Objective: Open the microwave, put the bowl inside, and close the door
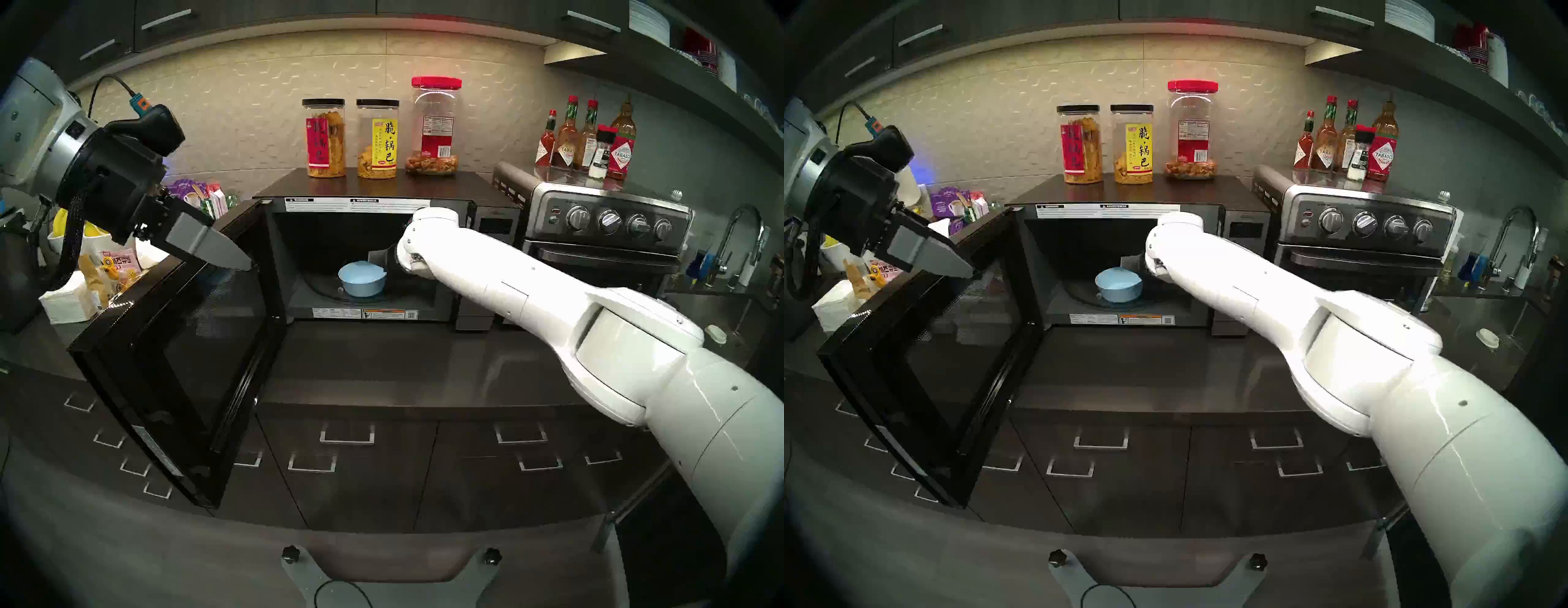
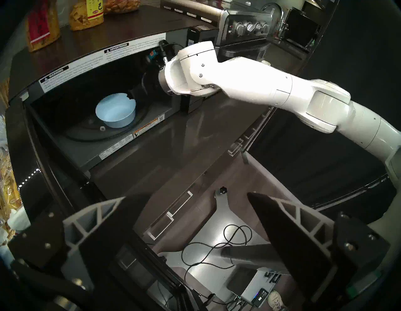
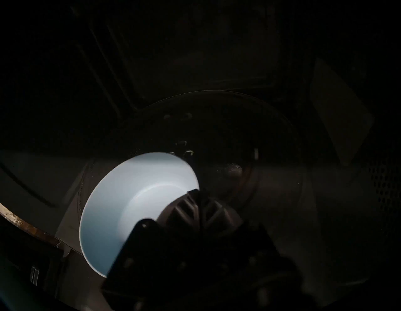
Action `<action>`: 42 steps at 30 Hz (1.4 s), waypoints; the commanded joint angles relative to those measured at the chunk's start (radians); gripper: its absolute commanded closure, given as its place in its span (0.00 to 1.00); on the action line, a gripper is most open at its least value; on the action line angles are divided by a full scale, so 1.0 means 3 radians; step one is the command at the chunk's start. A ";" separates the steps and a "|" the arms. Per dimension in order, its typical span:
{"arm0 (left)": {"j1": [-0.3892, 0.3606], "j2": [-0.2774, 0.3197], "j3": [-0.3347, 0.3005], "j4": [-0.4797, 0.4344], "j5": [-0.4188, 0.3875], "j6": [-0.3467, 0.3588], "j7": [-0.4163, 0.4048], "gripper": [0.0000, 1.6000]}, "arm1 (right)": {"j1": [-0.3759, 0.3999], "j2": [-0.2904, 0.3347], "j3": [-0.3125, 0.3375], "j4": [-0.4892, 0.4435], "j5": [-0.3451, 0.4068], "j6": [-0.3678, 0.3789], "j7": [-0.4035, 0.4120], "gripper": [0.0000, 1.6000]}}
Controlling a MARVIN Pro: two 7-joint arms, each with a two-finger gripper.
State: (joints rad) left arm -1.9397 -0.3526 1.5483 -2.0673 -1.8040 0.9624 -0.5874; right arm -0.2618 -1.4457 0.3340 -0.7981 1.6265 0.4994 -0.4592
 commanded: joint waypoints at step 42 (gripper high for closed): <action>-0.0007 -0.0015 -0.0026 0.0009 -0.0011 -0.0008 -0.0005 0.00 | -0.0089 0.0242 0.0101 -0.0753 0.0156 0.0257 -0.0280 0.19</action>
State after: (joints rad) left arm -1.9400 -0.3536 1.5489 -2.0672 -1.8046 0.9624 -0.5876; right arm -0.2934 -1.3556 0.3583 -1.0204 1.6747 0.5932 -0.5382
